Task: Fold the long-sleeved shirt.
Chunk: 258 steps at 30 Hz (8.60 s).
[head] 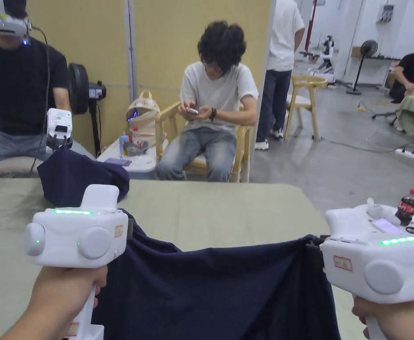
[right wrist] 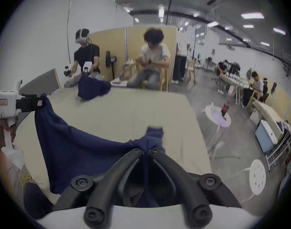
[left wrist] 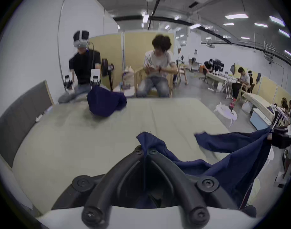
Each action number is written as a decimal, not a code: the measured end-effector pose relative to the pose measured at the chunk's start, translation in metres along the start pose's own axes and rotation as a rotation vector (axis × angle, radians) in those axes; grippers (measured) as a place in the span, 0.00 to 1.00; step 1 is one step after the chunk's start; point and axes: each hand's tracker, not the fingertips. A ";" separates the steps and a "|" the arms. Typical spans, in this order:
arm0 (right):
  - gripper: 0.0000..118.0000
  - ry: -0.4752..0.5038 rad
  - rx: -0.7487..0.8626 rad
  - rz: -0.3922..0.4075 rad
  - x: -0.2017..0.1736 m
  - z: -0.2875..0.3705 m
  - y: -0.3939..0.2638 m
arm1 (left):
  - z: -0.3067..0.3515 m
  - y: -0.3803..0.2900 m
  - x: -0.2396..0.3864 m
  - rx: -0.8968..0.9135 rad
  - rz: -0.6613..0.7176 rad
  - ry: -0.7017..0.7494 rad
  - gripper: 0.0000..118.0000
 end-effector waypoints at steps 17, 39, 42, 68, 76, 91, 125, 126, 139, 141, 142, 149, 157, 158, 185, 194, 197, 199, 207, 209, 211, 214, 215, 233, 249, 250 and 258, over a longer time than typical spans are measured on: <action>0.04 -0.075 0.369 0.095 -0.025 0.184 0.236 | 0.214 0.194 -0.028 0.378 0.024 0.113 0.00; 0.04 -0.165 0.548 0.057 -0.030 0.206 0.399 | 0.220 0.334 -0.005 0.538 -0.005 0.121 0.00; 0.04 -0.167 0.565 0.067 -0.033 0.195 0.419 | 0.202 0.358 -0.007 0.554 0.051 0.114 0.00; 0.04 -0.151 0.582 0.096 -0.029 0.016 0.474 | 0.015 0.414 -0.035 0.589 -0.015 0.176 0.00; 0.04 -0.061 0.371 0.074 -0.039 -0.095 0.345 | -0.085 0.268 -0.032 0.383 0.030 0.144 0.00; 0.04 0.041 -0.083 -0.024 -0.070 -0.146 -0.009 | -0.094 -0.057 -0.019 -0.011 -0.023 0.106 0.00; 0.17 0.091 -0.464 -0.100 -0.135 0.105 -0.326 | 0.155 -0.354 -0.035 -0.422 0.049 0.128 0.08; 0.45 0.085 -0.472 -0.112 -0.133 0.106 -0.322 | 0.156 -0.348 -0.034 -0.421 0.056 0.136 0.30; 0.98 0.073 -0.091 -0.119 -0.100 0.124 -0.194 | 0.152 -0.238 -0.014 -0.170 0.008 0.079 0.90; 0.88 0.072 -0.087 -0.130 -0.102 0.124 -0.187 | 0.145 -0.235 -0.007 -0.169 0.007 0.057 0.34; 0.66 0.080 -0.083 -0.143 -0.101 0.123 -0.186 | 0.143 -0.232 -0.003 -0.164 0.003 0.048 0.00; 0.00 0.086 -0.161 -0.157 -0.099 0.079 -0.214 | 0.116 -0.228 -0.004 -0.199 0.014 0.041 0.00; 0.00 0.049 -0.212 -0.156 -0.075 -0.008 -0.180 | 0.042 -0.218 0.003 -0.263 -0.014 0.009 0.00; 0.01 0.043 -0.209 -0.156 -0.067 -0.026 -0.170 | 0.030 -0.216 0.009 -0.270 -0.017 0.008 0.00; 0.07 -0.075 -0.526 -0.062 0.020 -0.233 -0.124 | 0.014 -0.232 -0.001 -0.341 -0.009 -0.014 0.00; 0.07 -0.025 -0.468 0.029 0.024 -0.034 -0.141 | 0.073 -0.238 0.003 -0.304 -0.009 -0.046 0.00; 0.07 -0.017 -0.524 0.067 0.025 0.018 -0.179 | 0.093 -0.248 0.007 -0.308 -0.014 -0.067 0.00; 0.07 -0.048 -0.619 0.109 0.031 0.035 -0.213 | 0.104 -0.257 0.005 -0.315 -0.015 -0.070 0.00; 0.11 -0.100 -0.688 -0.084 0.046 0.032 -0.284 | 0.123 -0.279 0.007 -0.354 0.009 -0.072 0.00; 0.67 -0.097 -0.633 -0.102 0.043 0.039 -0.265 | 0.127 -0.276 0.008 -0.350 0.008 -0.072 0.00; 0.99 -0.058 -0.502 -0.100 0.033 0.055 -0.239 | 0.128 -0.269 0.012 -0.335 0.001 -0.072 0.00; 0.99 -0.017 -0.292 -0.125 0.012 0.075 -0.199 | 0.125 -0.254 0.022 -0.301 -0.011 -0.077 0.00; 0.99 0.009 -0.251 -0.134 0.004 0.080 -0.191 | 0.124 -0.250 0.025 -0.288 -0.012 -0.082 0.00; 0.01 0.138 -0.290 -0.144 -0.077 0.038 -0.224 | 0.094 -0.250 0.055 -0.284 -0.037 -0.142 0.00; 0.91 0.259 -0.536 0.102 -0.010 -0.243 -0.121 | 0.026 -0.236 0.025 -0.336 0.004 -0.090 0.00; 0.90 0.272 -0.575 0.123 -0.012 -0.254 -0.125 | 0.024 -0.235 0.023 -0.339 0.005 -0.081 0.00; 0.73 0.226 -0.656 0.188 -0.032 -0.288 -0.158 | 0.006 -0.241 0.008 -0.359 0.029 -0.053 0.00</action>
